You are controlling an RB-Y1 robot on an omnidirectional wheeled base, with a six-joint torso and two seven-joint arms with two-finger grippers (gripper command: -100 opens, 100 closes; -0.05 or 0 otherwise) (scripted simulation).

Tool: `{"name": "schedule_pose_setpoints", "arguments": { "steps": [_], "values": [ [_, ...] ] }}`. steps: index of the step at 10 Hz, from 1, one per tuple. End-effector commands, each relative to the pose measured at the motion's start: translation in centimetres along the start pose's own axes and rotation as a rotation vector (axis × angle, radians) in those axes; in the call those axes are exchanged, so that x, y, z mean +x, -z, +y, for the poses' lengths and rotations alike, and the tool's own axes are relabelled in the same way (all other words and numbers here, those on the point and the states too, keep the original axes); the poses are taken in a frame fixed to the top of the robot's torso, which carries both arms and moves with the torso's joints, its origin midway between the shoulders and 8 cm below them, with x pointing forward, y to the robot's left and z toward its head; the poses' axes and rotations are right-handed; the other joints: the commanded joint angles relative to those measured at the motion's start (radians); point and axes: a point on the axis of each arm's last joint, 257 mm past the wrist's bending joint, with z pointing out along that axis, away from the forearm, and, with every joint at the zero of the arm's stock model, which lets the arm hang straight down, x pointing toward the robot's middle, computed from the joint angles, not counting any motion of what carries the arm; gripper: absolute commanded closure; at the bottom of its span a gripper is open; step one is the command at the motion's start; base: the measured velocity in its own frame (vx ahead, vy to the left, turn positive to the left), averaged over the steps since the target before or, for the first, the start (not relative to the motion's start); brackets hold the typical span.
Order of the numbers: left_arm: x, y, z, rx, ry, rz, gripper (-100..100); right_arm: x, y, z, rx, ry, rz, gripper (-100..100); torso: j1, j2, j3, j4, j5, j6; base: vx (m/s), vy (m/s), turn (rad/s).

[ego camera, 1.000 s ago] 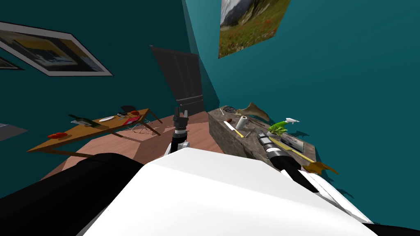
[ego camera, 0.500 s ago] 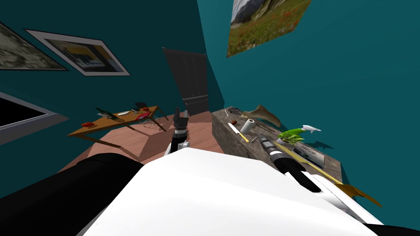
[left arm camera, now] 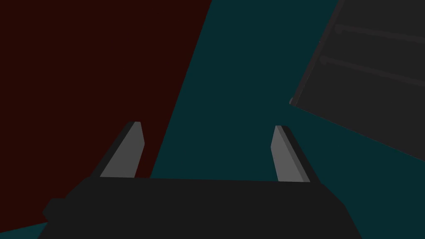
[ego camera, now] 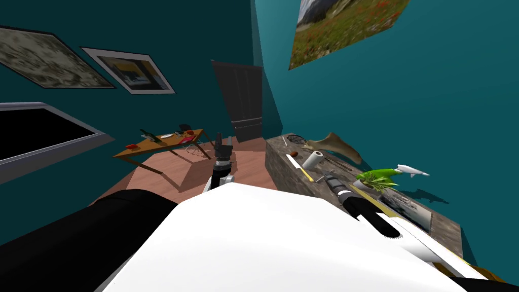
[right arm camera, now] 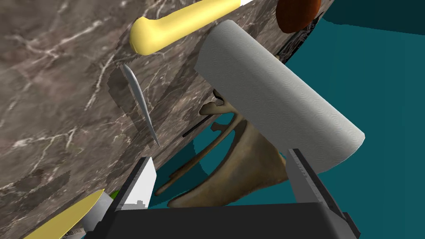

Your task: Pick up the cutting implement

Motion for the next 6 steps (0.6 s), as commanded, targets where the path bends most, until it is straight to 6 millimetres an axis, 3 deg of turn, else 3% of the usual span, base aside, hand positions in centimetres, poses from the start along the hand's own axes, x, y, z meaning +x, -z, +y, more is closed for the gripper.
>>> {"name": "schedule_pose_setpoints", "arguments": {
  "steps": [1, 4, 5, 6],
  "values": [
    [0.0, 0.0, 0.0, 0.0, 0.0, 0.0, 0, -0.2, 0.0, -1.5, 0.054, 0.0, 0.003, -100, 0.0, 0.0, 0.0, 0.0, 0.0, 0.0, 0.039, -0.011, 0.147],
    [0.0, 0.0, 0.0, 0.0, 0.0, 0.0, 0, -0.6, 0.4, -5.8, 0.189, 0.003, 0.029, -100, -0.001, -0.001, -0.001, 0.0, 0.0, 0.0, 0.043, -0.012, 0.206],
    [0.0, 0.0, 0.0, 0.0, 0.0, 0.0, 0, -0.7, 0.5, -6.3, 0.21, 0.004, 0.025, -100, 0.001, -0.001, -0.001, 0.0, 0.0, -0.001, 0.031, 0.022, 0.153],
    [0.0, 0.0, 0.0, 0.0, 0.0, 0.0, 0, -1.0, 0.9, -8.4, 0.278, 0.005, 0.036, -100, 0.002, 0.0, 0.0, 0.0, 0.0, 0.0, 0.042, 0.0, 0.173]
  ]
}}
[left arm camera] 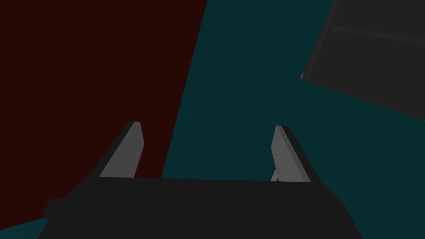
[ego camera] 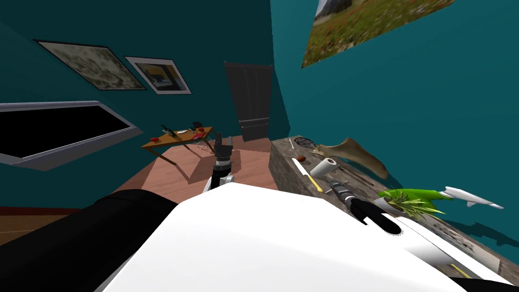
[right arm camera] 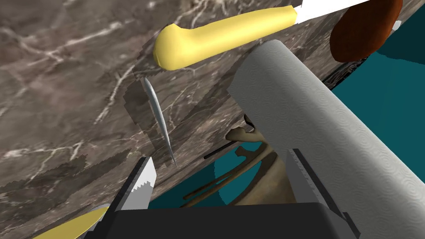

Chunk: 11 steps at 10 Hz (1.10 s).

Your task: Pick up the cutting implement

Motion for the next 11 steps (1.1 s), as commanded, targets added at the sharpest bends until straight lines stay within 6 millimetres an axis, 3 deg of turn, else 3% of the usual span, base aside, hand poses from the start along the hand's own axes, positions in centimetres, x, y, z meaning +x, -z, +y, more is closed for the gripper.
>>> {"name": "schedule_pose_setpoints", "arguments": {
  "steps": [1, 2, 3, 4, 5, 6, 7, 8, 9, 11],
  "values": [
    [0.0, 0.0, 0.0, 0.0, 0.0, 0.0, 0, -0.1, 0.1, -1.5, 0.047, -0.001, 0.002, -100, 0.0, 0.0, 0.0, 0.0, 0.0, 0.0, 0.044, -0.003, 0.135],
    [0.0, 0.0, 0.0, 0.0, 0.0, 0.0, 0, -0.3, 0.1, -3.6, 0.114, 0.0, 0.012, -100, 0.0, 0.0, 0.0, 0.0, 0.0, 0.001, 0.048, -0.017, 0.233],
    [0.0, 0.0, 0.0, 0.0, 0.0, 0.0, 0, -0.4, 0.2, -3.8, 0.122, 0.0, 0.009, -100, -0.001, -0.001, 0.0, 0.0, 0.0, 0.0, 0.032, -0.019, 0.109],
    [0.0, 0.0, 0.0, 0.0, 0.0, 0.0, 0, -0.7, 0.3, -5.9, 0.192, 0.0, 0.017, -100, -0.001, 0.001, 0.0, 0.0, 0.0, 0.001, 0.036, -0.02, 0.145],
    [0.0, 0.0, 0.0, 0.0, 0.0, 0.0, 0, -0.7, 0.4, -6.0, 0.196, 0.0, 0.016, -100, -0.001, 0.0, 0.0, 0.0, 0.0, 0.0, 0.036, -0.019, 0.106],
    [0.0, 0.0, 0.0, 0.0, 0.0, 0.0, 0, -1.0, 0.6, -8.0, 0.262, 0.0, 0.021, -100, -0.001, 0.0, 0.0, 0.0, 0.0, 0.001, 0.036, -0.016, 0.194],
    [0.0, 0.0, 0.0, 0.0, 0.0, 0.0, 0, -1.0, 0.7, -8.1, 0.266, 0.0, 0.02, -100, -0.001, 0.0, 0.0, 0.0, 0.0, 0.0, 0.025, -0.019, 0.082],
    [0.0, 0.0, 0.0, 0.0, 0.0, 0.0, 0, -1.3, 1.0, -10.0, 0.329, -0.001, 0.025, -100, -0.001, 0.001, 0.0, 0.0, 0.0, 0.001, 0.033, -0.016, 0.132],
    [0.0, 0.0, 0.0, 0.0, 0.0, 0.0, 0, -1.3, 1.1, -10.1, 0.333, -0.001, 0.024, -100, -0.001, 0.001, 0.0, 0.0, 0.0, 0.0, 0.03, -0.018, 0.084],
    [0.0, 0.0, 0.0, 0.0, 0.0, 0.0, 0, -1.9, 2.0, -13.5, 0.449, -0.005, 0.028, -100, -0.001, 0.001, 0.0, 0.0, 0.0, 0.0, 0.042, -0.024, 0.159]
  ]
}}
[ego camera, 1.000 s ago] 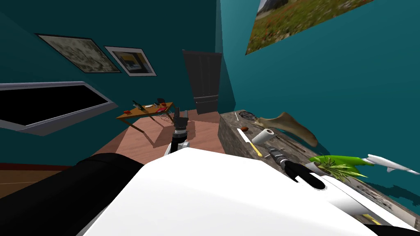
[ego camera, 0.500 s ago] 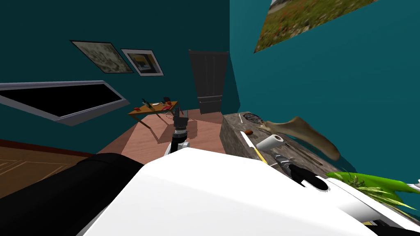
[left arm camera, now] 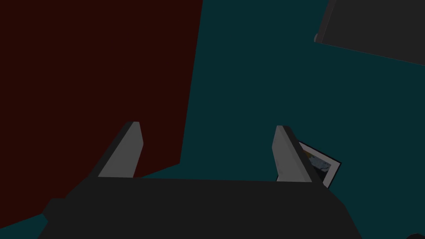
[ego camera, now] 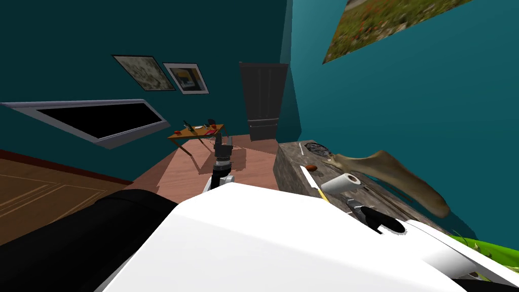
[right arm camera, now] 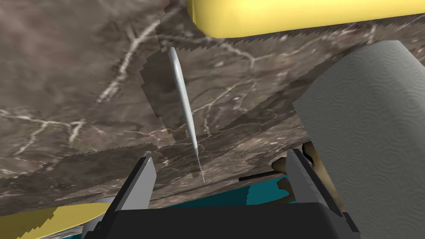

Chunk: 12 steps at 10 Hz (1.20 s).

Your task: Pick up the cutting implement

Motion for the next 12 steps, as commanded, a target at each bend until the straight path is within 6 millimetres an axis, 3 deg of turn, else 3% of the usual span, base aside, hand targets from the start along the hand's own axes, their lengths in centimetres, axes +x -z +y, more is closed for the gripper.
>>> {"name": "schedule_pose_setpoints", "arguments": {
  "steps": [1, 5, 6, 7, 8, 12],
  "values": [
    [0.0, 0.0, 0.0, 0.0, 0.0, 0.0, 0, -0.6, -0.3, -2.8, 0.092, -0.006, 0.0, -100, 0.0, 0.0, 0.0, 0.0, 0.0, 0.0, 0.056, -0.035, 0.174],
    [0.0, 0.0, 0.0, 0.0, 0.0, 0.0, 0, -1.3, -0.2, -6.9, 0.23, -0.014, 0.002, -100, 0.0, 0.001, 0.0, 0.0, 0.0, 0.001, 0.034, -0.033, 0.11],
    [0.0, 0.0, 0.0, 0.0, 0.0, 0.0, 0, -1.2, -0.3, -6.3, 0.21, -0.013, 0.002, -100, 0.001, 0.001, 0.001, 0.0, 0.0, 0.001, 0.008, -0.008, 0.025],
    [0.0, 0.0, 0.0, 0.0, 0.0, 0.0, 0, -1.3, -0.3, -6.4, 0.215, -0.014, 0.002, 0, 0.002, 0.002, 0.001, 0.001, 0.0, 0.001, 0.0, 0.0, 0.0],
    [0.0, 0.0, 0.0, 0.0, 0.0, 0.0, 0, -1.3, -0.9, -6.9, 0.217, -0.019, 0.001, -100, 0.002, 0.003, 0.002, 0.001, 0.0, 0.001, 0.003, -0.004, 0.048],
    [0.0, 0.0, 0.0, 0.0, 0.0, 0.0, 0, -1.2, -1.9, -7.9, 0.224, -0.028, 0.0, -100, 0.002, 0.003, 0.002, 0.001, 0.0, 0.001, 0.005, -0.007, 0.04]
  ]
}}
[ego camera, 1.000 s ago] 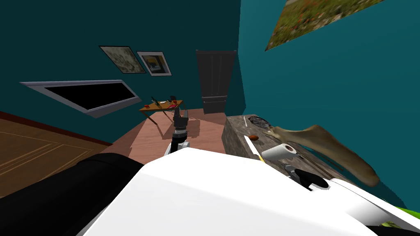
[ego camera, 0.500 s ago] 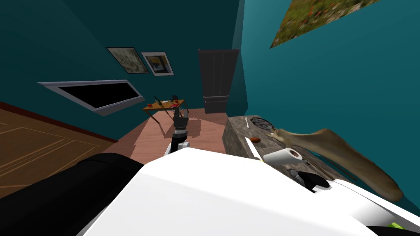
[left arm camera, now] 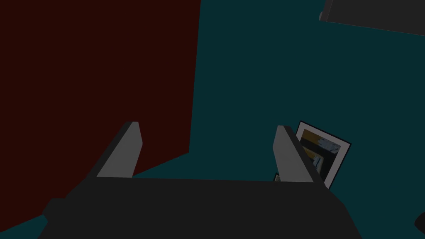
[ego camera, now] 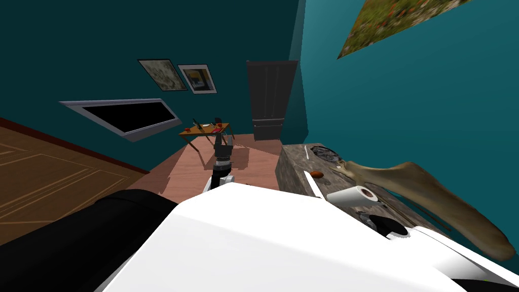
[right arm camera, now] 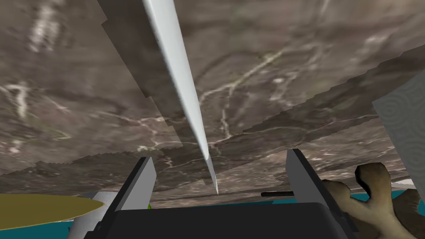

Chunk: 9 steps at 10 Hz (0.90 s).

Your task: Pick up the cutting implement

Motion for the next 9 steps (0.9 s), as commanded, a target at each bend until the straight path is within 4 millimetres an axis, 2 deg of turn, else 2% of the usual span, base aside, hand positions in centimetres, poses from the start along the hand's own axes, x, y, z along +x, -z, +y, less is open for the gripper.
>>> {"name": "schedule_pose_setpoints", "arguments": {
  "steps": [1, 5, 6, 7, 9],
  "values": [
    [0.0, 0.0, 0.0, 0.0, 0.0, 0.0, 0, 0.0, 0.0, 0.0, 0.0, 0.0, 0.0, 100, 0.0, 0.0, 0.0, 0.0, 0.0, 0.0, 0.0, 0.0, 0.0],
    [0.0, 0.0, 0.0, 0.0, 0.0, 0.0, 0, 0.0, -0.1, -0.5, 0.014, 0.0, -0.001, 100, -0.001, 0.003, 0.003, 0.003, -0.002, -0.002, -0.001, 0.0, -0.004],
    [0.0, 0.0, 0.0, 0.0, 0.0, 0.0, 0, 0.0, -0.1, -0.5, 0.013, 0.001, -0.001, 0, -0.002, 0.003, 0.003, 0.003, -0.002, -0.002, 0.0, 0.0, 0.0],
    [0.0, 0.0, 0.0, 0.0, 0.0, 0.0, 0, 0.0, 0.7, 0.5, -0.003, 0.005, 0.0, 100, -0.002, 0.003, 0.003, 0.003, -0.002, -0.002, -0.005, 0.004, -0.053],
    [0.0, 0.0, 0.0, 0.0, 0.0, 0.0, 0, 0.0, 1.7, 1.0, -0.007, 0.012, 0.0, 100, 0.0, 0.003, 0.003, 0.003, -0.001, -0.001, -0.008, 0.012, -0.048]
  ]
}}
